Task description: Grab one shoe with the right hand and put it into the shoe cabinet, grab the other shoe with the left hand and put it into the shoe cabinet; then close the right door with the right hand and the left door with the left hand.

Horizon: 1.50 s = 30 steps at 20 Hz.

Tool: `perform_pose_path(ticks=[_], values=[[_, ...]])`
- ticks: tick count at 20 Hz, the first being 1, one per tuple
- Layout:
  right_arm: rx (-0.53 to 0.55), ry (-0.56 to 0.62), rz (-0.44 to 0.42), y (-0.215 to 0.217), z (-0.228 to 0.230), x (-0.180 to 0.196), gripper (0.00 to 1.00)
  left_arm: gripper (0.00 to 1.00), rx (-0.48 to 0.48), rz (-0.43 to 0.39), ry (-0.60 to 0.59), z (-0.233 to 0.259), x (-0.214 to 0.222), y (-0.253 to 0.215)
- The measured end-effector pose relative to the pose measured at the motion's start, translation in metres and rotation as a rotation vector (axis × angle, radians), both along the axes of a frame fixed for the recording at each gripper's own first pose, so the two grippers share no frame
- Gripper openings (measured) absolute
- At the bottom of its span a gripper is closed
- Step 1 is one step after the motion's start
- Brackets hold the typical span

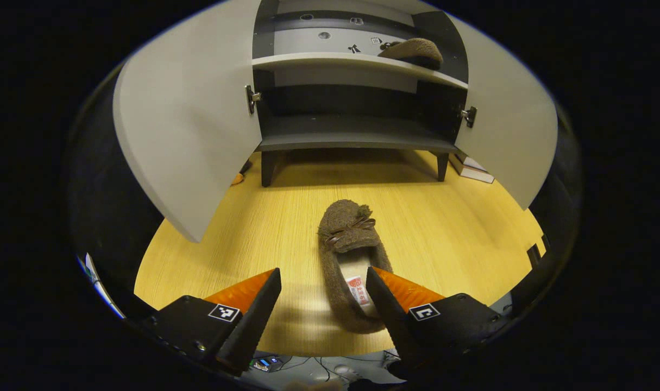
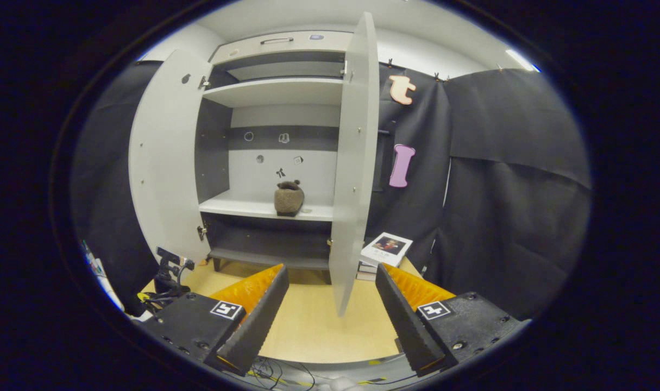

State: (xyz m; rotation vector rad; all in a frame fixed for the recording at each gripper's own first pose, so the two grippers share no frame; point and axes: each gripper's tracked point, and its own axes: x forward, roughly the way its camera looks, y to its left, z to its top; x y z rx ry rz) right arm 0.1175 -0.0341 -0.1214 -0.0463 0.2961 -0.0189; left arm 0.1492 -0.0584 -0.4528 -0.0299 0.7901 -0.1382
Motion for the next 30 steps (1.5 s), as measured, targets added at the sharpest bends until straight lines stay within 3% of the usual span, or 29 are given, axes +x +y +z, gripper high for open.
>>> perform_pose_path(ticks=[5,12,14,15,16,17,18,21,30], values=[[0.003,0.053,-0.004,0.0,-0.016,0.012,1.0,0.97,0.047,0.005,0.037,-0.035,0.034,0.007],[0.001,0.084,-0.007,0.0,-0.026,0.029,1.0,0.98,0.017,-0.031,0.044,-0.062,0.071,-0.011],[0.005,0.088,-0.005,0.001,-0.025,0.033,1.0,0.2,0.002,-0.037,0.042,-0.064,0.076,-0.018],[0.005,0.083,-0.003,0.002,-0.022,0.035,1.0,0.21,0.023,-0.029,0.04,-0.06,0.075,-0.014],[0.003,0.076,0.0,0.002,-0.019,0.036,1.0,0.12,0.039,-0.026,0.025,-0.057,0.078,-0.01],[0.002,0.068,0.005,0.003,-0.015,0.038,1.0,0.12,0.063,-0.015,0.024,-0.053,0.079,-0.004],[0.001,0.06,0.011,0.004,-0.011,0.039,1.0,0.05,0.058,-0.002,0.021,-0.047,0.08,0.0],[0.015,0.026,0.035,0.01,0.002,0.043,1.0,0.01,0.029,0.049,0.02,-0.013,0.082,0.006],[0.054,-0.054,0.078,0.015,0.026,0.051,1.0,0.01,0.082,0.066,-0.259,0.186,0.141,0.013]])
